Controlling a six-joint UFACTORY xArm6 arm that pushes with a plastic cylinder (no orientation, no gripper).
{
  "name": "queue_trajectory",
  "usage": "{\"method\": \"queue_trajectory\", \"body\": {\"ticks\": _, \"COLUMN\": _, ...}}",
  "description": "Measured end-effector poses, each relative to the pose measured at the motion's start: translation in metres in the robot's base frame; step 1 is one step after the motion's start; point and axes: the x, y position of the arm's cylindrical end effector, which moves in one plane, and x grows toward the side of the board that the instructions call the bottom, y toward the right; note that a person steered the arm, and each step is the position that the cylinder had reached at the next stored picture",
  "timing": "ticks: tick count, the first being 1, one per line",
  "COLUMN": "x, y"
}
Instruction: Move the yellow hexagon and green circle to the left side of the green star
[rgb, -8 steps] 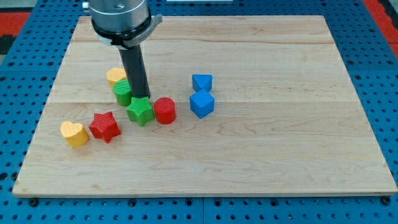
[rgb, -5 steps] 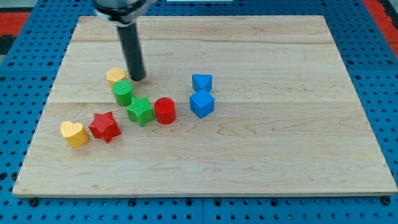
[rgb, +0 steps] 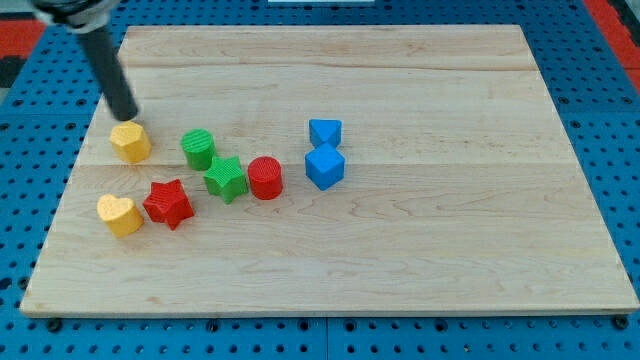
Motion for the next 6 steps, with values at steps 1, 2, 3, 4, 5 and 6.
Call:
{"method": "queue_trajectory", "body": {"ticks": 1, "x": 0.032, "y": 0.008}}
{"method": "queue_trajectory", "body": {"ticks": 2, "x": 0.006, "y": 0.051}}
{"method": "queue_trajectory", "body": {"ticks": 3, "x": -0.004, "y": 0.113}}
{"method": "queue_trajectory", "body": {"ticks": 4, "x": 0.024, "y": 0.108}}
{"method": "queue_trajectory", "body": {"ticks": 5, "x": 0.032, "y": 0.107}}
{"method": "queue_trajectory", "body": {"ticks": 6, "x": -0.032, "y": 0.103}}
